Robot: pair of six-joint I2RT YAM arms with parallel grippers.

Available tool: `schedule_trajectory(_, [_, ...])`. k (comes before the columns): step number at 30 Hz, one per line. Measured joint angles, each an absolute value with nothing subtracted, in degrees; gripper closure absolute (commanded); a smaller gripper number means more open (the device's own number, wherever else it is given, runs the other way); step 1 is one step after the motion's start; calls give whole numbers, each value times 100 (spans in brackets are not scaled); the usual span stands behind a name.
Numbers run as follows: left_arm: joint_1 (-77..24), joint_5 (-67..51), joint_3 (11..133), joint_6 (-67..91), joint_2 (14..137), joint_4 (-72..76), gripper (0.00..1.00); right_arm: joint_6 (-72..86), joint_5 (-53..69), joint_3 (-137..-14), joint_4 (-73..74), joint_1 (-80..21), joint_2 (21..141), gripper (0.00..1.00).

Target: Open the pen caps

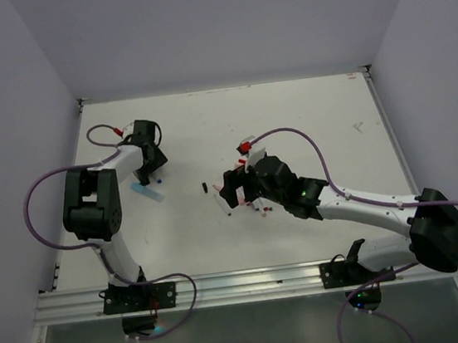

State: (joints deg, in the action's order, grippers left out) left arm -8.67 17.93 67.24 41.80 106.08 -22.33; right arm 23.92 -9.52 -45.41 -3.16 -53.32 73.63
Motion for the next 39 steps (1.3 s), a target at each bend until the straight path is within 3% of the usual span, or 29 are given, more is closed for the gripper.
schedule_trajectory(6, [-869, 1699, 6759, 4147, 10766, -2189, 61, 2392, -950, -4539, -360, -5323, 7382, 2])
schedule_trajectory(12, [-869, 1393, 6587, 4200, 10680, -1890, 91, 2394, -884, -4539, -475, -5323, 7452, 2])
schedule_trajectory(15, [-869, 1026, 6169, 4296, 10403, -1557, 96, 2416, -751, -4536, -572, -5323, 7575, 3])
schedule_trajectory(25, [-1070, -475, 4211, 4934, 8267, -169, 100, 2814, -235, -4403, -1426, -5310, 7811, 7])
schedule_trajectory(32, [-1651, -993, 3518, 5258, 6862, 834, 100, 3227, 62, -4611, -1649, -5164, 8252, 9])
schedule_trajectory(39, [-2040, -1275, 3055, 5498, 6261, 1485, 98, 3350, 316, -4952, -1883, -5072, 8442, 11])
